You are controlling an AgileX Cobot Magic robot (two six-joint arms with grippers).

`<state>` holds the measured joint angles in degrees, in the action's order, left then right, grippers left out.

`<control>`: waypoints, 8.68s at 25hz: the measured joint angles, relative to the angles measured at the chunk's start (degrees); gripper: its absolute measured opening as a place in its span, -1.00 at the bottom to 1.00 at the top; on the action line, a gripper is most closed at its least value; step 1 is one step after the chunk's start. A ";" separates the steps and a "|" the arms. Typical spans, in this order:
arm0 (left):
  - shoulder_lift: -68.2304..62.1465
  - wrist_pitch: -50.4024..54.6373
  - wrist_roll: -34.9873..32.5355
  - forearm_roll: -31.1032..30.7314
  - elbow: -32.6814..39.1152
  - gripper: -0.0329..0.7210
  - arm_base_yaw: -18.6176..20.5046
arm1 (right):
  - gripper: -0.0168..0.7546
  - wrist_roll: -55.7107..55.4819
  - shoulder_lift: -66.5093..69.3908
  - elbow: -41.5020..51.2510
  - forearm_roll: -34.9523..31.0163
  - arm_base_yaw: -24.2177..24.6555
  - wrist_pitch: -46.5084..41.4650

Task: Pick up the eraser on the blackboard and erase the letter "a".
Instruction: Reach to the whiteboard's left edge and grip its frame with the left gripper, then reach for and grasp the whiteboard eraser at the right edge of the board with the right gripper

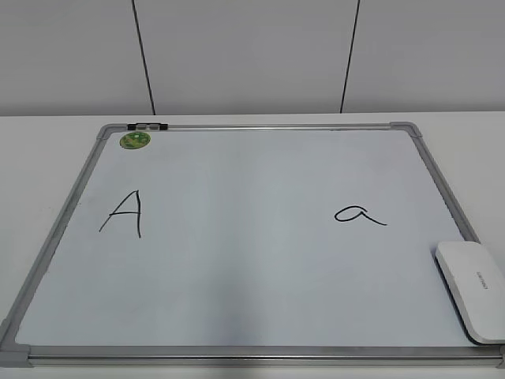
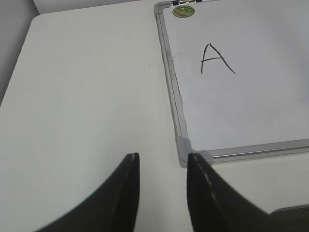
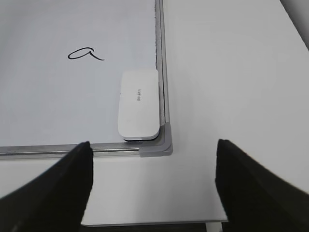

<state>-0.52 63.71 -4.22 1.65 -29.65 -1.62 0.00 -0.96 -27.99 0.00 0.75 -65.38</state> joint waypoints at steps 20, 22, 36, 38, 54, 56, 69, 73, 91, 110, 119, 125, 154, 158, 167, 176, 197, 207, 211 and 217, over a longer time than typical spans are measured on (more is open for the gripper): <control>0.00 0.00 0.00 0.00 0.00 -0.27 0.00 | 0.56 0.00 0.00 0.00 0.00 0.00 0.00; 0.00 0.00 0.00 0.00 0.00 -0.27 0.00 | 0.56 0.00 0.00 0.00 0.00 0.00 0.00; -0.25 -0.23 0.00 0.69 0.00 0.42 0.00 | 0.56 0.00 0.00 0.00 0.00 0.00 0.00; -0.79 -0.64 0.00 0.69 -0.69 0.64 0.00 | 0.56 0.00 0.00 0.00 0.00 0.00 0.00; -38.93 -24.51 0.00 0.80 -8.49 0.81 0.00 | 0.56 0.00 0.00 0.00 0.00 0.00 0.00; -44.63 -25.86 0.00 0.80 -9.91 0.80 0.00 | 0.56 0.00 0.00 0.00 0.00 0.00 0.00; -76.63 -20.36 0.00 2.18 -26.27 0.79 0.00 | 0.56 0.00 0.00 0.00 0.00 0.00 0.00; -84.96 -17.65 0.00 2.46 -31.45 0.79 0.00 | 0.56 0.00 0.00 0.00 0.00 0.00 0.00; -111.84 -9.95 -6.63 11.08 -51.19 0.65 3.71 | 0.56 0.00 0.00 0.00 0.00 0.00 0.00; -121.31 -10.11 -12.72 17.51 -57.88 0.36 5.56 | 0.56 0.00 0.00 0.00 0.00 0.00 0.00; -123.12 -10.11 -12.85 18.47 -57.88 0.25 5.56 | 0.56 0.00 0.00 0.00 0.00 0.00 0.00; -123.63 -10.11 -12.85 18.96 -57.88 0.13 5.56 | 0.56 0.00 0.00 0.00 0.00 0.00 0.00; -123.76 -10.23 -12.87 19.84 -57.88 -0.16 5.56 | 0.56 0.00 0.00 0.00 0.00 0.00 0.00; -123.76 -10.23 -12.87 19.96 -57.88 -0.16 5.56 | 0.56 0.00 0.00 0.00 0.00 0.00 0.00; -125.18 -9.99 -12.87 20.25 -57.88 -0.16 5.56 | 0.56 0.00 0.00 0.00 0.00 0.00 0.00; -125.46 -9.55 -12.87 20.82 -58.05 -0.55 5.56 | 0.56 0.00 0.00 0.00 0.00 0.00 0.00; -125.46 -8.97 -12.87 20.95 -58.28 -0.83 5.56 | 0.56 0.00 0.00 -0.30 0.00 0.00 0.12; -125.46 -8.77 -12.87 20.95 -58.28 -0.83 5.56 | 0.56 0.50 18.13 -10.03 -0.82 0.00 1.83; -125.46 -8.77 -12.87 20.95 -58.28 -0.83 5.56 | 0.56 1.41 28.22 -12.61 -1.28 0.00 2.28; -125.46 -8.67 -12.87 20.95 -58.32 -0.83 5.56 | 0.56 4.59 43.85 -13.64 -4.97 0.00 2.01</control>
<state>-125.98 55.04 -17.09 22.60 -87.97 3.94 4.59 42.89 -41.63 -4.97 0.75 -63.37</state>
